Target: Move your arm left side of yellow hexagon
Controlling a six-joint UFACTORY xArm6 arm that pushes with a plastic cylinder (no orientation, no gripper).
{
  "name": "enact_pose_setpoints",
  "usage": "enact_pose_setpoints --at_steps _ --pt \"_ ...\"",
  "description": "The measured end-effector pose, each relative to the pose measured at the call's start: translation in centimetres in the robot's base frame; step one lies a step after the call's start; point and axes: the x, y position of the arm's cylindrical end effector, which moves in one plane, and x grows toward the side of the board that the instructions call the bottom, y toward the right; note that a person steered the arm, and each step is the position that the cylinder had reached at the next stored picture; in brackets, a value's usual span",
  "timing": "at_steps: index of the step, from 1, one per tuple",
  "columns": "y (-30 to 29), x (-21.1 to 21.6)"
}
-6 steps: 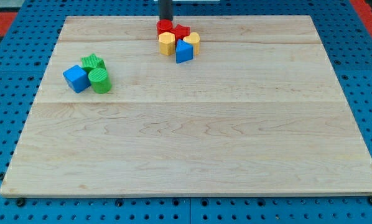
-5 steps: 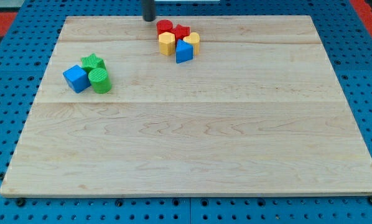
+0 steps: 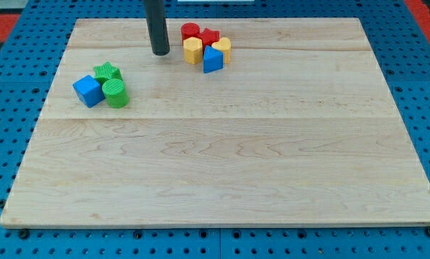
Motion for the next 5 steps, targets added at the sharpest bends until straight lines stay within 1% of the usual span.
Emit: enact_pose_setpoints --at_steps 2,4,5 --pt "0.4 0.0" --pt "-1.2 0.0" --pt "0.5 0.1"
